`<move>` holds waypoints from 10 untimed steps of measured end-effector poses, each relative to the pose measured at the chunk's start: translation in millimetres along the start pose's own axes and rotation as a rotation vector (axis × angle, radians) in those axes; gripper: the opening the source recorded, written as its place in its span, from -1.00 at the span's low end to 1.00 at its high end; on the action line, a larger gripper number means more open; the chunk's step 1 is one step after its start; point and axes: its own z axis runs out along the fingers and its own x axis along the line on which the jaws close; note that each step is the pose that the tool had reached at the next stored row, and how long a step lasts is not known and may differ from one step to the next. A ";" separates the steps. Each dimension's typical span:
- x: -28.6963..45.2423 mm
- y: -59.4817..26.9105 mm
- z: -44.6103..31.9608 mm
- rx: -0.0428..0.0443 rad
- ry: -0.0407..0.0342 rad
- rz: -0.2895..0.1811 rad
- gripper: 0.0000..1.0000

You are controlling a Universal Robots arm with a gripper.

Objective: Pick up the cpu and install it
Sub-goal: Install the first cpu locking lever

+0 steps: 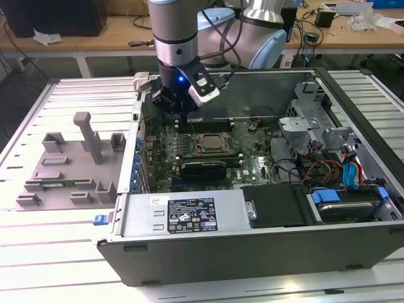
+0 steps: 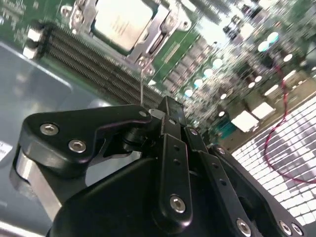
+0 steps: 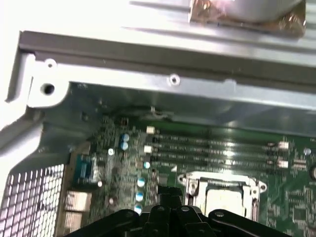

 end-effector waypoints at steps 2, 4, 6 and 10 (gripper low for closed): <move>0.9 0.1 0.0 -0.0185 -0.0024 0.000 -0.79; 1.6 0.2 0.0 -0.0418 -0.0052 0.001 -0.79; 2.2 0.2 0.0 -0.0603 -0.0075 0.001 -0.79; 2.3 0.3 0.0 -0.0709 -0.0087 0.002 -0.79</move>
